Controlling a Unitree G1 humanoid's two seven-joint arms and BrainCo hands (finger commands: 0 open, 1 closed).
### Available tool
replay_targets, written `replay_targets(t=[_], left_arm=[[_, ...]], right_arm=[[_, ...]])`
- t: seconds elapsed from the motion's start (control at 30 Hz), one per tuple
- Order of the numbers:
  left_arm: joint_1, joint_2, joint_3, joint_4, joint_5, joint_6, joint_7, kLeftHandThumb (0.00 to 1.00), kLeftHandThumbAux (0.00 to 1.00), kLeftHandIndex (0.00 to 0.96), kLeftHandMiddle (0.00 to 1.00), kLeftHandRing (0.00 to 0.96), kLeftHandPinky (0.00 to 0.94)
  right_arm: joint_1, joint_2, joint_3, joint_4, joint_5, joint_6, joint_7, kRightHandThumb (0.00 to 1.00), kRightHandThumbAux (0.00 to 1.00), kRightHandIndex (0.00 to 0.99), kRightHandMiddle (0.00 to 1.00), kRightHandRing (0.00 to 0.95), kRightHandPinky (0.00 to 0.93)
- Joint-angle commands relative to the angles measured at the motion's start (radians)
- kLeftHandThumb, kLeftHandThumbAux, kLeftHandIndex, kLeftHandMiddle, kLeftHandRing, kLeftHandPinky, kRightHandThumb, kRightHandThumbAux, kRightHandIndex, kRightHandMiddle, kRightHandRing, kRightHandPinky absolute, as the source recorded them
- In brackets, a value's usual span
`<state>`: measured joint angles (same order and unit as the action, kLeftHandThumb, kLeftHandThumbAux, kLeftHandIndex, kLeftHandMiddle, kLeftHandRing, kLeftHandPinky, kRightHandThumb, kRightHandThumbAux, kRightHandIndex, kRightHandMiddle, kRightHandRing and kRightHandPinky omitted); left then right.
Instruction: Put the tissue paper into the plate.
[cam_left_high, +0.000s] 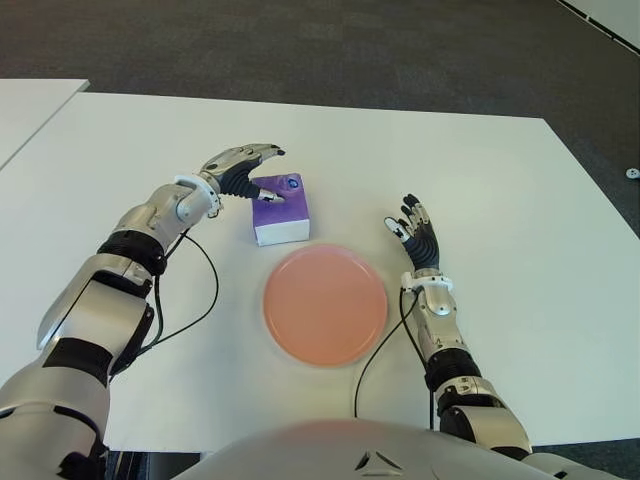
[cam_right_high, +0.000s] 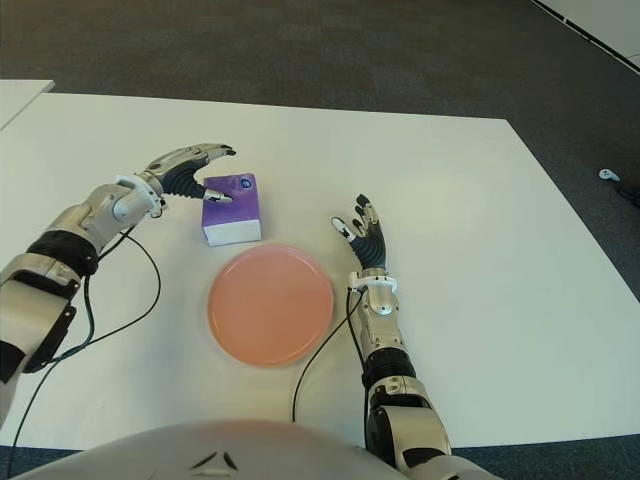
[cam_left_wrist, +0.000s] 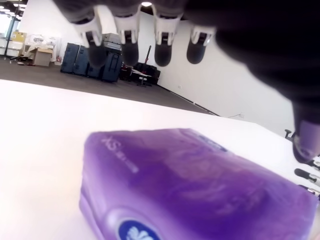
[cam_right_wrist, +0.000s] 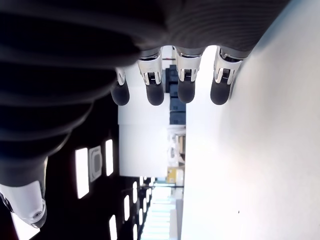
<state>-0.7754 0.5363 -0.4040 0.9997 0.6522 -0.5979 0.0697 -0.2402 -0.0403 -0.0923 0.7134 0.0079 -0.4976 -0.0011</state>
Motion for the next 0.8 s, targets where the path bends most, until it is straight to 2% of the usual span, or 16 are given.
replay_targets(t=[0.03, 0.5, 0.8], left_arm=[[-0.028, -0.010, -0.043, 0.059, 0.057, 0.003, 0.064, 0.097, 0.424, 0.000, 0.000, 0.000, 0.000], [-0.065, -0.023, -0.152, 0.150, 0.160, 0.044, 0.210, 0.062, 0.424, 0.000, 0.000, 0.000, 0.000], [-0.080, -0.028, -0.194, 0.181, 0.186, 0.066, 0.253, 0.054, 0.421, 0.000, 0.000, 0.000, 0.000]], right_arm=[[0.101, 0.018, 0.003, 0.120, 0.003, 0.069, 0.008, 0.000, 0.591, 0.000, 0.000, 0.000, 0.000], [0.096, 0.014, 0.001, 0.124, 0.002, 0.066, 0.014, 0.000, 0.591, 0.000, 0.000, 0.000, 0.000], [0.097, 0.013, 0.003, 0.122, 0.000, 0.064, 0.015, 0.000, 0.581, 0.000, 0.000, 0.000, 0.000]])
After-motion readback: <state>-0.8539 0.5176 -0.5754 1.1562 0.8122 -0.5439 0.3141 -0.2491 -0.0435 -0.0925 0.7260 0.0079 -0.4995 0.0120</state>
